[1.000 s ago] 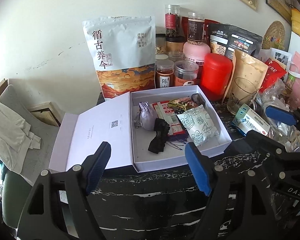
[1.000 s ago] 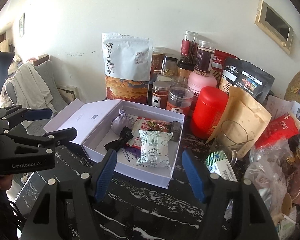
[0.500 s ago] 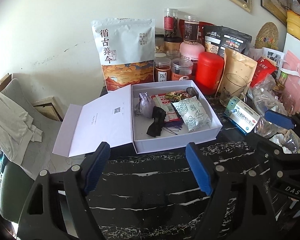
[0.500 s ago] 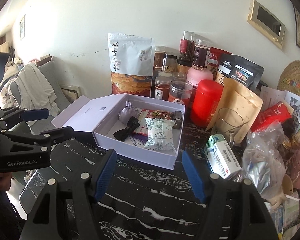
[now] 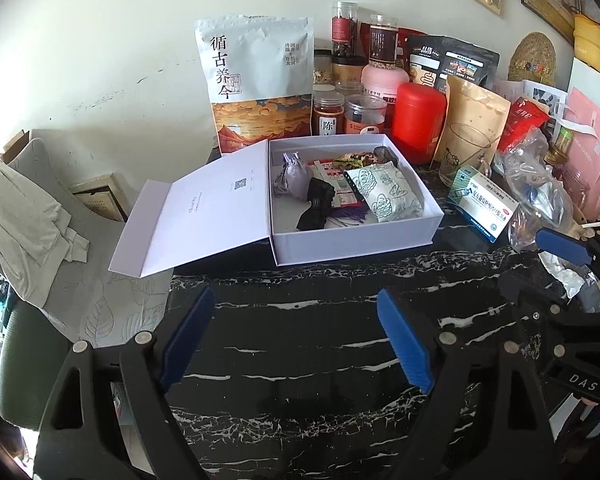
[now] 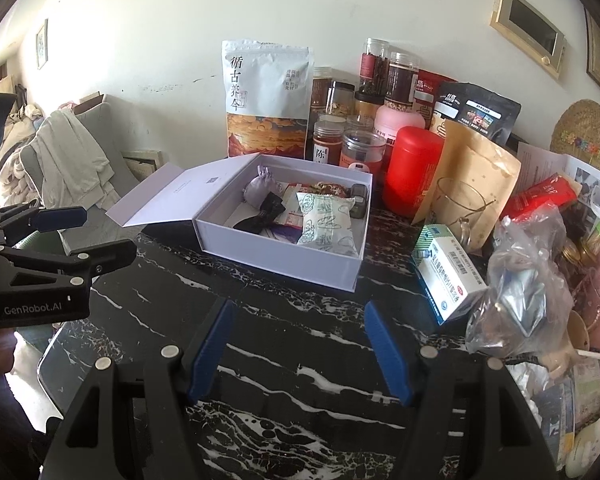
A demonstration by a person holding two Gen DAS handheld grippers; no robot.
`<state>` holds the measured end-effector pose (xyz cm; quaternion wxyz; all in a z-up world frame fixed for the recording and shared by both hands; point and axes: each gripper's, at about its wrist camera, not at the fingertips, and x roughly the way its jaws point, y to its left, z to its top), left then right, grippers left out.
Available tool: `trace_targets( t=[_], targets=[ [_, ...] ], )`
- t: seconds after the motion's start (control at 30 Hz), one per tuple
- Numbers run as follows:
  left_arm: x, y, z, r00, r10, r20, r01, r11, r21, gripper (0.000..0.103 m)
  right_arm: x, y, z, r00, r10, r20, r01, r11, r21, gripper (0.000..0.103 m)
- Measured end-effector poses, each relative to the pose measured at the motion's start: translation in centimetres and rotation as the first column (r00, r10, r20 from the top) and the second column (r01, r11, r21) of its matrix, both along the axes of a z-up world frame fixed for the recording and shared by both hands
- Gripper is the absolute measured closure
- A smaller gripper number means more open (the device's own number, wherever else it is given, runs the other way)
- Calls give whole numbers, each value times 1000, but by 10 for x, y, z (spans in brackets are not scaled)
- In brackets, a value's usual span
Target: Organize objects
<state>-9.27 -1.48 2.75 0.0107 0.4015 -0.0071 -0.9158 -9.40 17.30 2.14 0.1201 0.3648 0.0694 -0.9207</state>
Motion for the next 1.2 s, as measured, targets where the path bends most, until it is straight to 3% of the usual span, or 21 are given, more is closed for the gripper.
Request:
trace_targets(
  t=[0.37,1.2],
  targets=[
    [19,-4,-13,1000,-5,22,4,999,35,20,16,0,-10,1000,-6,19,6,1000,-2,31],
    [23,-1,-14,999,14,39,-15,999,30,20,18,5,-15,999,-18,39,18,1000,3,31]
  ],
)
